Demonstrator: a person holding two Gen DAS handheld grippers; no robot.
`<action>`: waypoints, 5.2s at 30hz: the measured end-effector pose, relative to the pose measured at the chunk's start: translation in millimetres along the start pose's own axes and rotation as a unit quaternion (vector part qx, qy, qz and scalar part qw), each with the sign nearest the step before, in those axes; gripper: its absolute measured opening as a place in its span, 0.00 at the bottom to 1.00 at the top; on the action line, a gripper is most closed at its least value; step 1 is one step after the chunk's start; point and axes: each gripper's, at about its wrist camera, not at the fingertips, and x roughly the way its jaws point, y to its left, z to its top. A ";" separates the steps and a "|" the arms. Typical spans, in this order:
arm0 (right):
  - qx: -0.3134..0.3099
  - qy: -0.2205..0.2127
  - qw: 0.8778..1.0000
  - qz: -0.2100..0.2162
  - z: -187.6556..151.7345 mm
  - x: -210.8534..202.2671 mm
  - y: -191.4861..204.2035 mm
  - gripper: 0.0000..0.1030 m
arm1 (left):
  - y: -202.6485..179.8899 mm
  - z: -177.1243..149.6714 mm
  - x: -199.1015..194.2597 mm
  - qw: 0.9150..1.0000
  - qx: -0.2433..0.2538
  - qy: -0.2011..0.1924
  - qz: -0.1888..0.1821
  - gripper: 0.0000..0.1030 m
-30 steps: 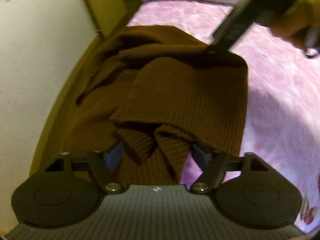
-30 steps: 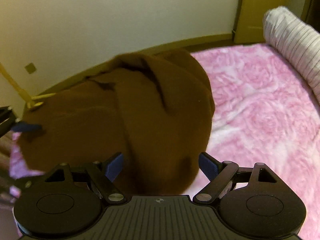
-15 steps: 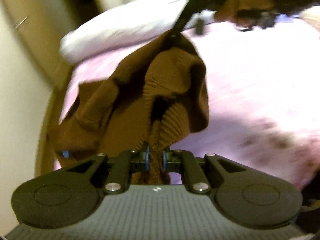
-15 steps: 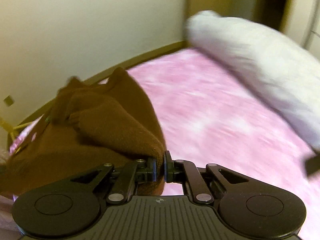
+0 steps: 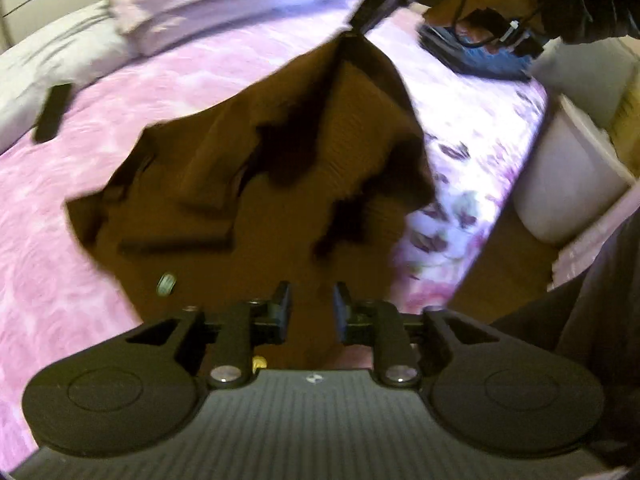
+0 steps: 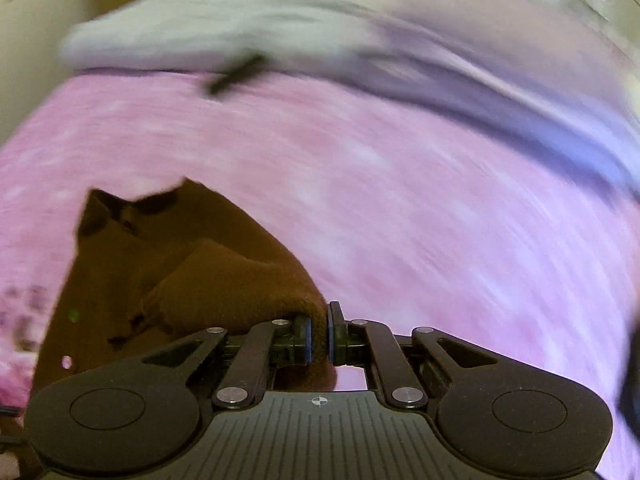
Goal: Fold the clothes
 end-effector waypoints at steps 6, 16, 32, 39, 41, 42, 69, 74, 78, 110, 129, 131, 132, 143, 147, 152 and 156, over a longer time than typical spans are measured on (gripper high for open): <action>0.024 0.021 0.999 -0.039 -57.3 -11.5 -54.4 0.76 | 23.4 8.3 2.8 0.998 -0.021 0.032 0.050 0.46; -0.305 -0.012 0.947 0.100 -67.2 77.4 116.3 0.87 | 162.8 26.6 93.6 0.994 -0.036 0.028 0.102 0.61; -0.040 -0.069 0.995 0.062 30.7 33.2 -56.2 0.08 | 240.2 84.3 94.9 0.983 -0.161 -0.064 0.067 0.63; 0.014 -0.049 0.997 0.057 31.9 97.8 -179.0 0.09 | 230.8 139.6 152.7 0.978 -0.196 -0.051 0.057 0.63; 0.015 -0.036 0.997 0.069 31.1 118.7 -196.7 0.09 | 221.3 156.4 181.0 0.979 -0.196 -0.041 0.044 0.63; 0.023 -0.029 0.996 0.079 26.9 127.8 -205.6 0.09 | 215.4 163.6 197.3 0.980 -0.193 -0.033 0.038 0.63; 0.116 0.062 0.966 0.224 -113.3 78.1 -197.8 0.87 | 110.4 94.1 137.7 0.951 -0.290 0.080 0.066 0.47; 0.181 0.126 0.944 0.244 -207.9 50.8 -163.5 0.65 | 26.7 43.0 149.9 0.946 -0.302 0.122 -0.002 0.44; 0.211 0.110 0.948 0.212 -238.7 51.1 -140.7 0.59 | 2.2 37.8 174.0 0.952 -0.276 0.131 -0.008 0.32; -0.054 0.018 0.990 0.128 -247.8 28.7 -7.9 0.37 | -39.4 -3.0 112.5 0.990 -0.030 0.092 0.107 0.03; 0.289 0.165 0.943 0.012 -377.5 -36.0 -188.1 0.04 | -97.7 -41.7 89.2 0.986 0.016 0.159 0.036 0.06; 0.235 0.150 0.960 0.011 -368.0 -48.9 -178.2 0.04 | -91.0 -37.4 75.6 0.989 0.004 0.149 0.024 0.21; 0.203 0.140 0.969 0.011 -360.1 -56.3 -171.6 0.04 | -86.0 -34.1 66.5 0.990 -0.002 0.138 0.015 0.24; 0.110 0.076 0.985 0.105 -286.7 1.7 -100.0 0.21 | -90.9 -5.7 113.4 0.994 0.060 0.095 0.011 0.14; 0.106 0.107 0.982 0.115 -278.5 -1.7 -122.8 0.05 | -87.3 -7.3 99.9 0.993 0.070 0.098 0.020 0.03; 0.077 0.154 0.980 0.096 -285.8 -43.6 -153.0 0.05 | -97.4 -17.0 68.4 0.987 0.101 0.118 -0.036 0.04; 0.084 0.194 0.974 0.078 -290.5 -40.3 -161.5 0.09 | -87.6 -15.3 67.8 0.983 0.075 0.152 -0.070 0.25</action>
